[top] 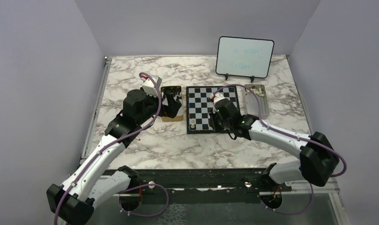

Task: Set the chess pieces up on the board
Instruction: Place the chess piece on the chessboard.

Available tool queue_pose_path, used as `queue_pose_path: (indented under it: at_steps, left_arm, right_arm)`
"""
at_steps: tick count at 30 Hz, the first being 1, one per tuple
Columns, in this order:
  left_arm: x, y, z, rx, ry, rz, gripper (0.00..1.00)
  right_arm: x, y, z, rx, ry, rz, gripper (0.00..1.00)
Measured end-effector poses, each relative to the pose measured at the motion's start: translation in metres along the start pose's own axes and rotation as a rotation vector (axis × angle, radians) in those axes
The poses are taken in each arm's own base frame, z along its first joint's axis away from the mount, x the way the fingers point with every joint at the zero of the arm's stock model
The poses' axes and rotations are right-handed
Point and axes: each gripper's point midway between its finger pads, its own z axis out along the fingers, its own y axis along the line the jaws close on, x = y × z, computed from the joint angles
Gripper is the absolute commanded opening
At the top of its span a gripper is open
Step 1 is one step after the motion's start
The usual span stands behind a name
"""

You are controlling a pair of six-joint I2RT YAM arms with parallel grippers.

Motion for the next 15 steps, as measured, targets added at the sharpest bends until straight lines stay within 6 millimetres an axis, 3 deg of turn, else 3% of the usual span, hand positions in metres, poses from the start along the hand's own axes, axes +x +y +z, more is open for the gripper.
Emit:
queue_pose_path:
  at_steps: [8, 15]
  left_arm:
    - [0.057, 0.039, -0.011, -0.12, 0.092, 0.096, 0.99]
    - [0.05, 0.043, -0.018, -0.146, 0.062, 0.136, 0.99]
  right_arm:
    - [0.024, -0.01, 0.021, 0.079, 0.09, -0.012, 0.11]
    - [0.017, -0.008, 0.028, 0.088, 0.092, -0.003, 0.12]
